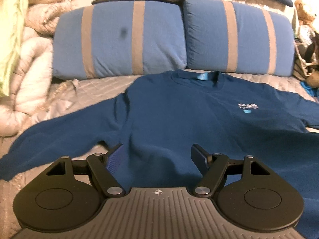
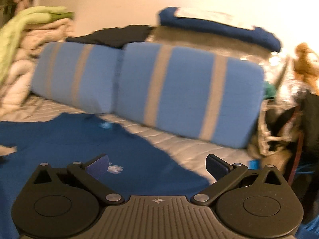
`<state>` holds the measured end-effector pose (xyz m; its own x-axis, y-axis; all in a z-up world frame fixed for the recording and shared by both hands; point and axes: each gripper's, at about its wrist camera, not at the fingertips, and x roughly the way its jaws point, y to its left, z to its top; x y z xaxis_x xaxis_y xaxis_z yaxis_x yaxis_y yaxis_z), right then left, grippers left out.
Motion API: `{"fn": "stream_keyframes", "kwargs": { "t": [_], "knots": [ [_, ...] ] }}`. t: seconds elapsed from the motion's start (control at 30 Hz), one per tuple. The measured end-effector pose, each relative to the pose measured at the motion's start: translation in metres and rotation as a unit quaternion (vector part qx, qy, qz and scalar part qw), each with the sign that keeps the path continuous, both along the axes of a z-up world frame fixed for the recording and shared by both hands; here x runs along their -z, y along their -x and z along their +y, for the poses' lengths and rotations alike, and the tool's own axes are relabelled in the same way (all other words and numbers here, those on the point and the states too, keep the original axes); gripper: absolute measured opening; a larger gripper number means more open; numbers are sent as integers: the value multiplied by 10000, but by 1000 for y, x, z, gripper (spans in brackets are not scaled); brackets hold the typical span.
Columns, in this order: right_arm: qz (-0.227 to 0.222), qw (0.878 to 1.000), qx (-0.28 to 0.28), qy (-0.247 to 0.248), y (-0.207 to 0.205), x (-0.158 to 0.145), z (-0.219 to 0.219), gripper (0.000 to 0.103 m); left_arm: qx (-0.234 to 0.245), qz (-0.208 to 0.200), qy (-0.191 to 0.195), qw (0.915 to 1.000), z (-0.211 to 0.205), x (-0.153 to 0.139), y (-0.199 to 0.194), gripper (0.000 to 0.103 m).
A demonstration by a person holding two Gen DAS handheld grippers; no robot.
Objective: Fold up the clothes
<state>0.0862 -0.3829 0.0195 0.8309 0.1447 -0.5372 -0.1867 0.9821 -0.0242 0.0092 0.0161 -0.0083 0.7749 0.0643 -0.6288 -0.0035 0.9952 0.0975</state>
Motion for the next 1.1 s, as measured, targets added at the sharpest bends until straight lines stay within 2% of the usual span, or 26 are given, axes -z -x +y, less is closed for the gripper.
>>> {"fn": "stream_keyframes", "kwargs": {
  "t": [0.1,0.17,0.27,0.37,0.5,0.67,0.77,0.9,1.1],
  "knots": [
    [96,9992,-355,-165,12,0,28,103,207,15,452,9988,10,-1,1,73],
    [153,9982,-525,-250,17,3,43,103,272,-51,936,9952,22,-3,3,73],
    [220,9974,-610,-312,20,13,59,103,186,-255,1403,9896,42,-7,7,73],
    [288,9965,-694,-375,23,24,76,103,-17,-540,1251,9907,58,-19,11,73],
    [377,9950,-807,-459,27,38,97,103,-372,-686,1200,9897,90,-32,17,73],
    [489,9927,-947,-563,32,55,124,103,-831,-730,858,9902,136,-32,26,73],
    [484,9923,-959,-609,31,58,124,103,-1169,-697,702,9882,167,-31,34,73],
    [468,9920,-966,-667,30,60,122,103,-1724,-759,657,9799,213,-33,56,73],
    [443,9914,-976,-755,29,63,120,103,-2608,-838,671,9594,272,-32,84,73]
  ]
}}
